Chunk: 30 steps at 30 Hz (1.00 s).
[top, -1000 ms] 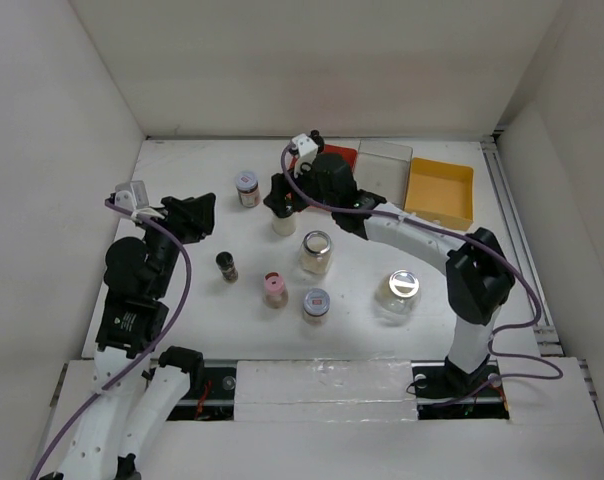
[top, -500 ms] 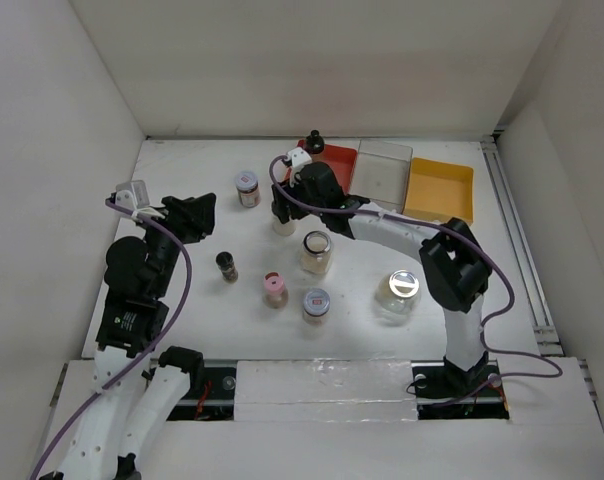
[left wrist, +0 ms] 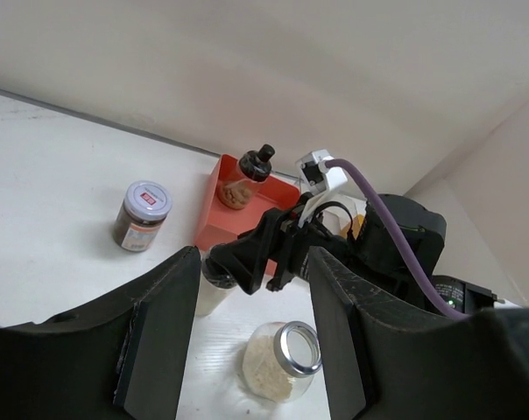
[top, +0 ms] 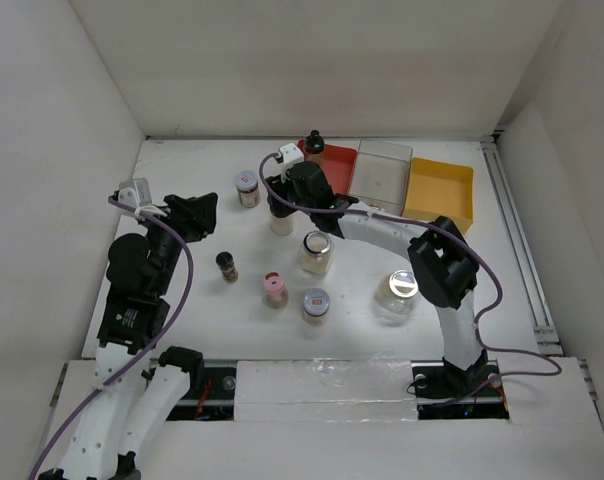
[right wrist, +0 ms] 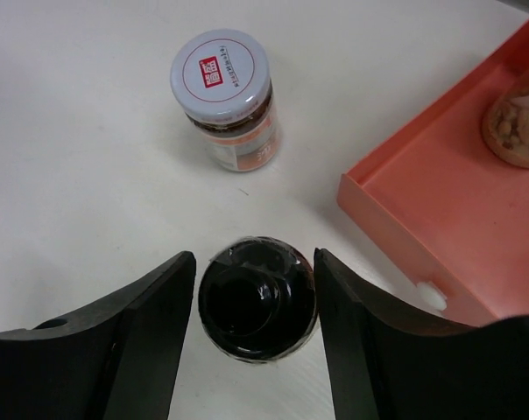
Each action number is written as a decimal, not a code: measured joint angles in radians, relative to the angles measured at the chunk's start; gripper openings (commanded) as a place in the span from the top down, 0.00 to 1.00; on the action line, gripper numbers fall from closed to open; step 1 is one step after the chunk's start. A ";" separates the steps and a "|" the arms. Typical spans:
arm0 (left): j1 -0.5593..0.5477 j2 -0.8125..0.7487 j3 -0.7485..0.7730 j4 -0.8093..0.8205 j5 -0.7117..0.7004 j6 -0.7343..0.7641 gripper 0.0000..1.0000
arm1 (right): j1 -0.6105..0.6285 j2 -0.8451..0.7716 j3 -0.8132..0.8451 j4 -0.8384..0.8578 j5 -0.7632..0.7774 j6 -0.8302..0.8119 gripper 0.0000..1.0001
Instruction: Organize the condiment bottles
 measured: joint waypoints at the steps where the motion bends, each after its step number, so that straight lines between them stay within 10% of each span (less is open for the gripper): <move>1: 0.000 0.002 0.000 0.000 0.000 0.000 0.52 | 0.003 0.006 0.004 0.003 0.007 -0.004 0.43; 10: 0.000 0.008 0.000 0.000 0.004 0.000 0.52 | 0.011 0.025 0.006 0.022 0.046 -0.024 0.72; 30: 0.000 0.009 0.000 0.001 0.014 0.000 0.52 | -0.257 -0.183 -0.038 0.129 -0.056 0.043 0.74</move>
